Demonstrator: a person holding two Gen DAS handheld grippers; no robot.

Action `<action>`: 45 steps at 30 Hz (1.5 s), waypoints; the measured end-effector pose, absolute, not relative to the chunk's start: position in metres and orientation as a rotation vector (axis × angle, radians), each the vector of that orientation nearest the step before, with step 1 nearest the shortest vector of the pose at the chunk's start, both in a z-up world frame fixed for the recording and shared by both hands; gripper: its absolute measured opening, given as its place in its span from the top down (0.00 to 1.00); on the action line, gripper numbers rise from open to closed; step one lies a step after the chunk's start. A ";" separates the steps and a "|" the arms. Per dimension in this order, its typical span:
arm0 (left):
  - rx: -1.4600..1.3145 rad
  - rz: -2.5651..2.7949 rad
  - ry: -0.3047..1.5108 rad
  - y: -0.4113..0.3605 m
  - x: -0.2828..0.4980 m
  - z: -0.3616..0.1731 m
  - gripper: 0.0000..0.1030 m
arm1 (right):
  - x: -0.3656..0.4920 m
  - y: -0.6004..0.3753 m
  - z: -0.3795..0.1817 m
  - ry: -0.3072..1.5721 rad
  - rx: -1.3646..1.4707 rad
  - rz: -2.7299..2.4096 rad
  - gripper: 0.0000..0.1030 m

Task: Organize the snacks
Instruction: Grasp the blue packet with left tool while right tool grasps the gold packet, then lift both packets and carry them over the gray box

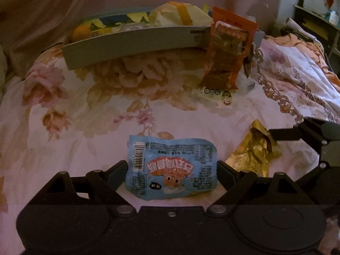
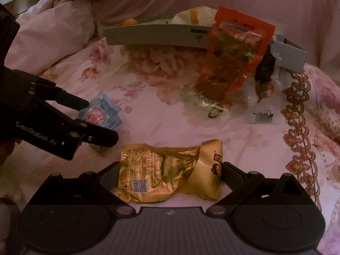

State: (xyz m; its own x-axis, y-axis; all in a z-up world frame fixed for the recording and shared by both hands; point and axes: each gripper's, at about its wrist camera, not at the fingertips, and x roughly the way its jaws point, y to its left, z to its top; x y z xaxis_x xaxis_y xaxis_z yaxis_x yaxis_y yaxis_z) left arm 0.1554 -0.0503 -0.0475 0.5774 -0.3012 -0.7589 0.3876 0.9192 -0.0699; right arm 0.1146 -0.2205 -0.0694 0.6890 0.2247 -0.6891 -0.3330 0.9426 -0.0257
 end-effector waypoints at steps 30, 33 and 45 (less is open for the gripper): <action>-0.033 -0.331 0.647 -0.031 0.122 -0.028 0.16 | 0.081 -0.206 -0.059 0.557 -0.158 0.196 0.03; -0.056 -0.328 0.631 -0.031 0.126 -0.016 0.16 | 0.082 -0.206 -0.051 0.513 -0.170 0.198 0.03; -0.101 -0.318 0.547 -0.031 0.174 0.042 0.16 | 0.112 -0.231 0.009 0.379 -0.096 0.189 0.03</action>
